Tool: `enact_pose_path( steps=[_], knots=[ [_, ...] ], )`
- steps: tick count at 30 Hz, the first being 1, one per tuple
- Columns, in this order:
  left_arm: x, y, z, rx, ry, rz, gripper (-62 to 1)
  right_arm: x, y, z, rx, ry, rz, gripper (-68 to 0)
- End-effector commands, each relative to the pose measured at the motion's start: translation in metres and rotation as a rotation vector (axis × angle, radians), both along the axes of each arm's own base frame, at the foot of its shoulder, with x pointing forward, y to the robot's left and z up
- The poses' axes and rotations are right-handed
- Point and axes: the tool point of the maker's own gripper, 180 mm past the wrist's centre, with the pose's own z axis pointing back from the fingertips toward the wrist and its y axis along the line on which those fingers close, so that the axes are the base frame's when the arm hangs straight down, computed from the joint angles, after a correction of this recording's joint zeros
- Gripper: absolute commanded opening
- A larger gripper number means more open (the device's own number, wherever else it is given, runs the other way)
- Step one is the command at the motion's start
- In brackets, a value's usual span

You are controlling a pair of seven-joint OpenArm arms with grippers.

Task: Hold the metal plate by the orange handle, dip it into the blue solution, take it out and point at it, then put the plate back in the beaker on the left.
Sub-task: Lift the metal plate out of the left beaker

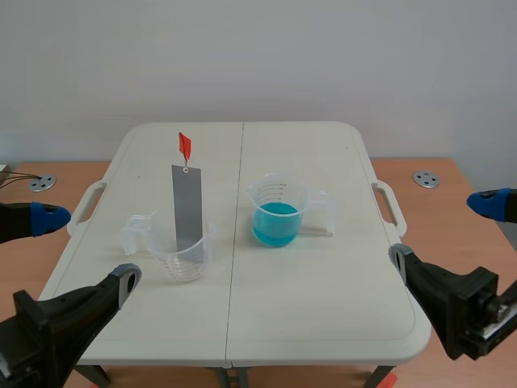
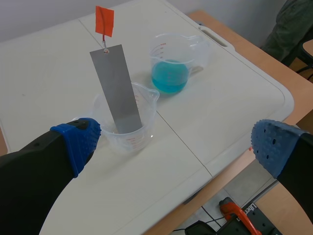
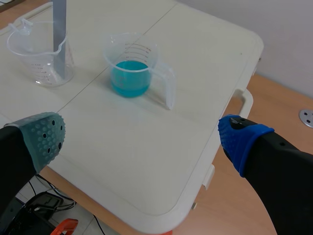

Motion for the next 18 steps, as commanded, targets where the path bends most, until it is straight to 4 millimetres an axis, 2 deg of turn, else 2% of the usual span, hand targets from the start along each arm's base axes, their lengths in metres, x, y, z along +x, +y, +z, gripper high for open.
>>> enact_pose_path(
  steps=[1,13,14,15,18],
  knots=[
    [0.002,-0.003,0.007,-0.018,-0.023,-0.005,1.4,0.004,0.002,0.011,0.02,-0.042,0.005,-2.3],
    [0.005,0.002,0.007,-0.009,-0.028,0.022,1.4,0.007,0.008,0.02,0.045,-0.081,0.039,-2.3],
    [0.005,0.002,0.007,-0.009,-0.028,0.022,-2.7,0.008,0.011,0.023,0.054,-0.09,0.052,-2.3],
    [0.005,0.002,0.007,-0.009,-0.028,0.022,-11.4,0.01,0.013,0.024,0.055,-0.098,0.057,-2.2],
    [0.005,0.002,0.007,-0.008,-0.028,0.022,-47.8,0.014,0.02,0.027,0.057,-0.115,0.077,-2.3]
  ],
)
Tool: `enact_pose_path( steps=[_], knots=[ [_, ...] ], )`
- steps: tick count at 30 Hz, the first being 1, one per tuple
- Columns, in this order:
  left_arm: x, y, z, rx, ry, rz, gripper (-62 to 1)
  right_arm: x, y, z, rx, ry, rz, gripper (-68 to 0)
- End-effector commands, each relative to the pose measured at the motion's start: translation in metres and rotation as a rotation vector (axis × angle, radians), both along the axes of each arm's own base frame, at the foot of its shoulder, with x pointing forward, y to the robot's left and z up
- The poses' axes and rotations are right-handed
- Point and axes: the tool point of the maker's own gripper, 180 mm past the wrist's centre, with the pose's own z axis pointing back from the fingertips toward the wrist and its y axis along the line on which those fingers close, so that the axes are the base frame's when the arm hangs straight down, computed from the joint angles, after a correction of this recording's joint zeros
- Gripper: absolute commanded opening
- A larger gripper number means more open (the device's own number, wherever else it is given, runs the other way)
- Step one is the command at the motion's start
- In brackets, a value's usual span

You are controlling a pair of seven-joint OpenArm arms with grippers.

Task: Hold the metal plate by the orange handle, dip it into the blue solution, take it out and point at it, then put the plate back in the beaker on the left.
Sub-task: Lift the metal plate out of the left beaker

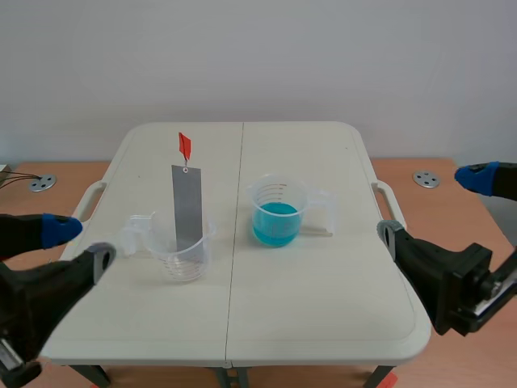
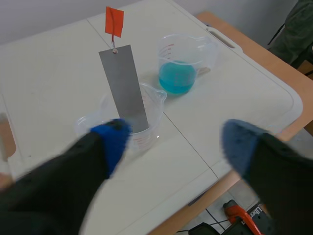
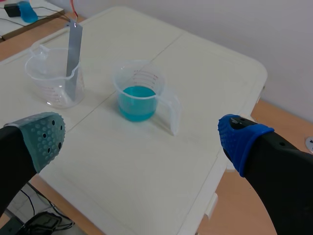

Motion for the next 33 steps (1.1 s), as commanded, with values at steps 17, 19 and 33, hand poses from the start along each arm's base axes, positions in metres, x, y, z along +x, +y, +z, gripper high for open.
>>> enact_pose_path(
  steps=[17,19,33],
  knots=[
    [-0.029,0.01,-0.024,0.071,0.088,0.045,-59.4,0.054,0.047,0.011,0.001,-0.086,0.121,-2.2],
    [-0.043,0.012,-0.034,0.097,0.132,0.042,-59.4,0.059,0.056,0.012,0.01,-0.088,0.136,-2.2],
    [-0.118,0.031,-0.074,0.201,0.382,0.104,-59.4,0.092,0.112,-0.003,0.1,-0.039,0.219,-2.3]
  ],
)
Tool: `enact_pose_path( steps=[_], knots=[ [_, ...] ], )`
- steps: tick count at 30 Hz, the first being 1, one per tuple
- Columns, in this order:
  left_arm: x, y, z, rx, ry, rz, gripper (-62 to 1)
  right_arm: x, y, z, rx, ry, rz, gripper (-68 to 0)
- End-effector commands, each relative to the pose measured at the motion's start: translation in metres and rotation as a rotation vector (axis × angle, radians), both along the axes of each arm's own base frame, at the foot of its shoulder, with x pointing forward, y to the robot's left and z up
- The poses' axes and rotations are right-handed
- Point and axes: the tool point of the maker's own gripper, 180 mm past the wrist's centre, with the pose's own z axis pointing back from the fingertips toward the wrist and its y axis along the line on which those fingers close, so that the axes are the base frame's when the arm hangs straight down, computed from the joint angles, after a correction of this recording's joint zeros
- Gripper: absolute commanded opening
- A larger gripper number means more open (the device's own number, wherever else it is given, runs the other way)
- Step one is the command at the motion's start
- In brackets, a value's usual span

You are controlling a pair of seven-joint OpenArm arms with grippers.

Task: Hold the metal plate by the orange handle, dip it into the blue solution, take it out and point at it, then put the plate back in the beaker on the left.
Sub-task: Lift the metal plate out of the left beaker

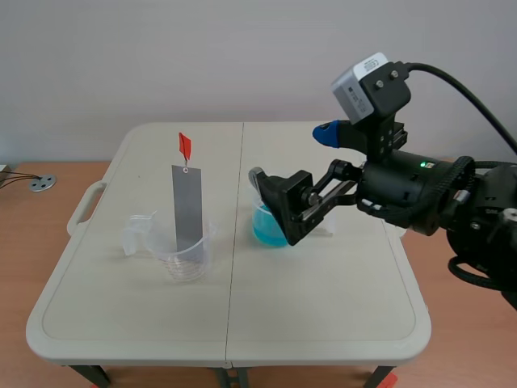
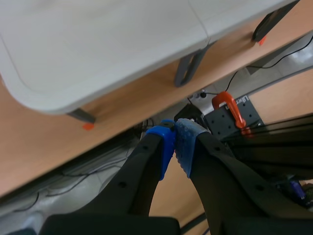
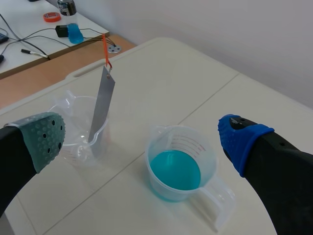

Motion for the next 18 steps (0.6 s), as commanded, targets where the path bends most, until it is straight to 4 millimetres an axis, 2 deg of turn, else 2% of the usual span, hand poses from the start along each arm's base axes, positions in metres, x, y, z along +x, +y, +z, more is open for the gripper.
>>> enact_pose_path(
  steps=[1,7,18],
  knots=[
    [-0.003,0.0,0.001,0.001,0.001,0.007,-59.4,0.008,0.004,0.012,0.021,-0.036,0.01,-2.3],
    [-0.028,0.008,-0.008,0.029,0.076,0.027,-59.4,0.022,0.025,0.004,0.025,-0.016,0.048,-2.3],
    [-0.043,0.018,-0.022,0.065,0.146,0.034,-59.4,0.05,0.06,-0.005,0.04,0.01,0.096,-2.3]
  ],
)
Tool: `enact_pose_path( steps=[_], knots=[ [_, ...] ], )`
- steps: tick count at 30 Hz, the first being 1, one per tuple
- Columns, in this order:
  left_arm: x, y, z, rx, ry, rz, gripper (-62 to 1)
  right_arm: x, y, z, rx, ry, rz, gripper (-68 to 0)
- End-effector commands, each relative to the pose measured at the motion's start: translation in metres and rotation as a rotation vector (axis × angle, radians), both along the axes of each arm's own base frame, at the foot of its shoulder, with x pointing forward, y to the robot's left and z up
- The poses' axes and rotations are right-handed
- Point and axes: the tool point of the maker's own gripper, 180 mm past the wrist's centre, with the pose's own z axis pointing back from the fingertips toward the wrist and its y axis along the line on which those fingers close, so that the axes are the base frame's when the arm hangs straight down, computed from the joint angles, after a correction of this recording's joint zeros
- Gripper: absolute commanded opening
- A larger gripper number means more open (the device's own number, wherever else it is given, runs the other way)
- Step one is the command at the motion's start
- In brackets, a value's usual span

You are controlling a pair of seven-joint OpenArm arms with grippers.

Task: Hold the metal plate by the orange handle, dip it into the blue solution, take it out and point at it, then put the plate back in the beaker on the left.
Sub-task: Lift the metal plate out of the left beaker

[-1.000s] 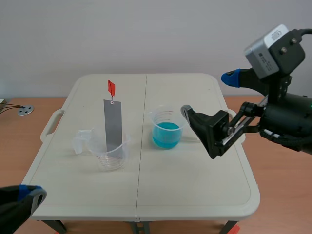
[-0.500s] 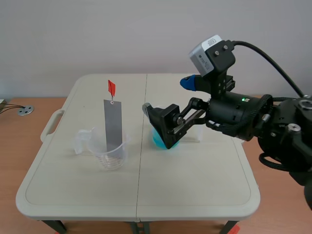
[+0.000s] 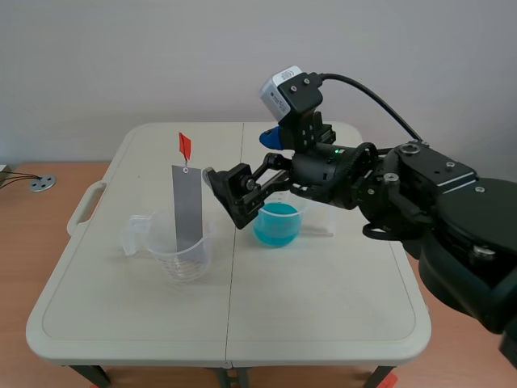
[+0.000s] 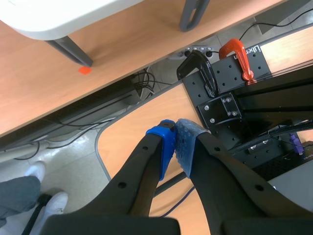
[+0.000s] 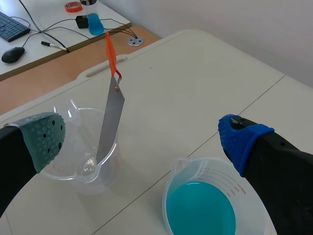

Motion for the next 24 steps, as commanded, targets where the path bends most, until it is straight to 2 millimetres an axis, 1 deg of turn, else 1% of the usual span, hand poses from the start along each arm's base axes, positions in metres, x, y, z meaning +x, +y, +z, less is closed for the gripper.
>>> enact_pose_path(
  steps=[1,9,14,19,24],
  knots=[
    [0.002,-0.002,0.003,-0.006,-0.008,-0.002,-59.4,0.009,0.01,0.023,0.041,-0.053,0.013,-2.3],
    [0.001,-0.002,0.002,-0.006,-0.004,-0.002,-59.4,0.016,0.04,0.033,0.053,-0.063,0.074,-2.3],
    [0.001,-0.002,0.002,-0.005,-0.004,-0.003,-59.4,0.018,0.054,0.03,0.049,-0.047,0.097,-2.3],
    [0.001,-0.002,0.002,-0.005,-0.003,-0.002,-59.4,0.025,0.065,0.032,0.056,-0.037,0.101,-2.3],
    [0.001,-0.002,0.002,-0.006,-0.004,-0.002,-59.4,0.027,0.074,0.037,0.071,-0.039,0.11,-2.3]
  ],
)
